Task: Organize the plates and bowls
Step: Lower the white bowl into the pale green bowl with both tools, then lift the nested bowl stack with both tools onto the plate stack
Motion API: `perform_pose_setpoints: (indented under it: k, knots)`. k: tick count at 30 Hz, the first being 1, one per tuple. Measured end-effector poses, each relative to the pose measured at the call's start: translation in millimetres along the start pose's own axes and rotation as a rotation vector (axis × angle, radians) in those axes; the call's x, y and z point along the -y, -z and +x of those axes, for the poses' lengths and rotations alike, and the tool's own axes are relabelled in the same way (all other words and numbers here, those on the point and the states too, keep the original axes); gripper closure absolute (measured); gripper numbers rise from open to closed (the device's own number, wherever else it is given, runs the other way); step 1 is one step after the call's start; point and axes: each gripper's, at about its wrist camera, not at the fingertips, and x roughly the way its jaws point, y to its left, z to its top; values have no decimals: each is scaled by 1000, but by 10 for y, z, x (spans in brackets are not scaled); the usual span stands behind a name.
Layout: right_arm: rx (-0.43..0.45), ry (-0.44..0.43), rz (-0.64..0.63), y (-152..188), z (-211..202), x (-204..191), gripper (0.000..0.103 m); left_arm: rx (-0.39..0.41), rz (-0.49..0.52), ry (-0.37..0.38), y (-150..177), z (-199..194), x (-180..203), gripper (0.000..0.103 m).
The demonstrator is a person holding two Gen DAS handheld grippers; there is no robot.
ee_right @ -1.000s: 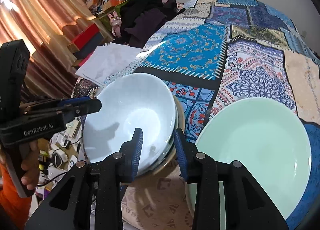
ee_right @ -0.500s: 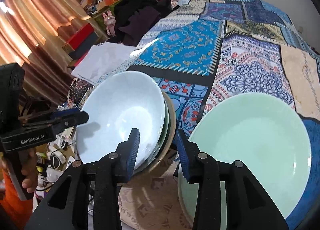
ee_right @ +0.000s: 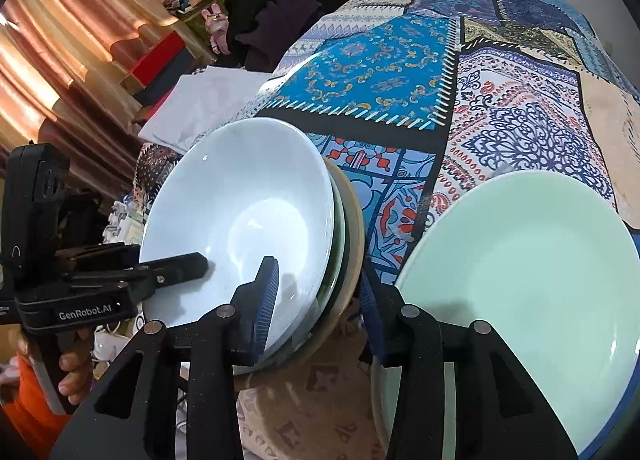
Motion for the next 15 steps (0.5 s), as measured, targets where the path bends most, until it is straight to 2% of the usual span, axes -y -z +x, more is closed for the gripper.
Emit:
perform_pose_setpoints:
  k: [4, 11, 15]
  knots:
    - [-13, 15, -13, -8, 69, -42, 65, -29, -9, 21, -12, 96, -4, 60]
    - [-2, 58, -42, 4, 103, -98, 62, -20, 1, 54, 2, 130, 57, 60]
    - [8, 55, -27, -19, 95, -78, 64, -1, 12, 23, 30, 110, 118, 58]
